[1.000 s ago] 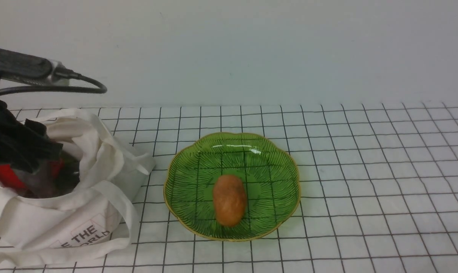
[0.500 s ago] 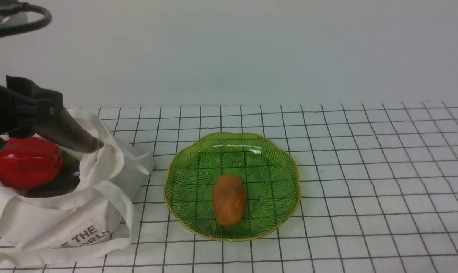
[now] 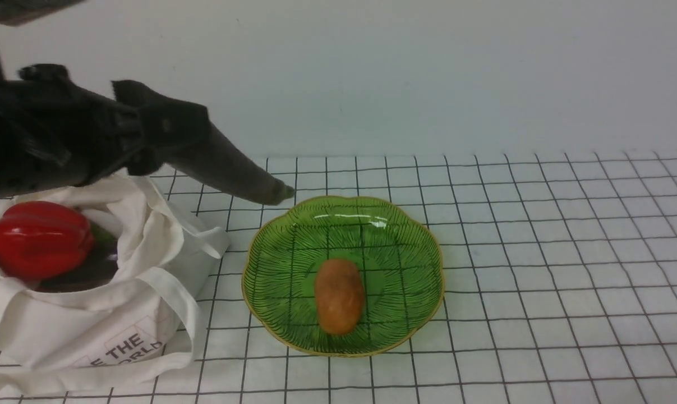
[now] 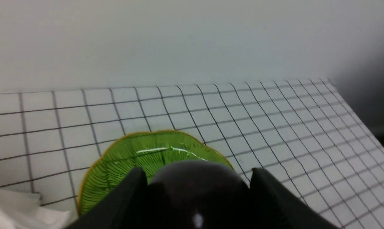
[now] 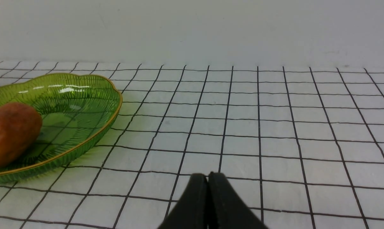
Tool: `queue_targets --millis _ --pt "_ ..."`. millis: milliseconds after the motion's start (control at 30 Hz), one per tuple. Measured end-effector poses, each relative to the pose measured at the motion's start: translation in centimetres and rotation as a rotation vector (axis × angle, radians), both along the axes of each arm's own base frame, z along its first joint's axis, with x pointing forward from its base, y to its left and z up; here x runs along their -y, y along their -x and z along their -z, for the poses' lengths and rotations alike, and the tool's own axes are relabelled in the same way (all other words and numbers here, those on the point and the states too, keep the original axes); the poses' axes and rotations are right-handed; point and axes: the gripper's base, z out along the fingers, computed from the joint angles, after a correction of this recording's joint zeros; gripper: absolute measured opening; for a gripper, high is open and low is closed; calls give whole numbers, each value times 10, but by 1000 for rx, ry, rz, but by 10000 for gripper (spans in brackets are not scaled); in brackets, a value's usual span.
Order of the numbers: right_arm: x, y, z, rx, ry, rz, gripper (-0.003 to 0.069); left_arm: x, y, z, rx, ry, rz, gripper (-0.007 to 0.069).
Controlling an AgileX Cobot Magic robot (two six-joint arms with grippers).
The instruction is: Take vegetables from bag on white checkered tablecloth place on plate.
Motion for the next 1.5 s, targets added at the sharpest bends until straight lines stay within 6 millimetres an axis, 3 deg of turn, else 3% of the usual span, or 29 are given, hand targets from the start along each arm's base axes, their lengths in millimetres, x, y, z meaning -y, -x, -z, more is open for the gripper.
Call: queue_targets --millis 200,333,733,867,1033,1267,1367,1500 --pt "0 0 0 0 0 0 -14 20 -36 40 9 -156 116 363" --pt "0 0 0 0 0 0 -14 24 -61 66 -46 -124 64 363" --pt "0 0 0 0 1 0 -14 32 -102 128 -140 -41 -20 363" --pt "0 0 0 0 3 -1 -14 34 -110 146 -125 -99 11 363" --pt "0 0 0 1 4 -1 -14 35 -112 150 -91 -152 54 407" --pt "0 0 0 1 4 -1 -14 36 -110 151 -76 -190 107 624" --pt "0 0 0 1 4 -1 -14 36 -108 149 -81 -194 109 650" --pt "0 0 0 1 4 -1 -14 33 -100 126 -36 -203 105 616"
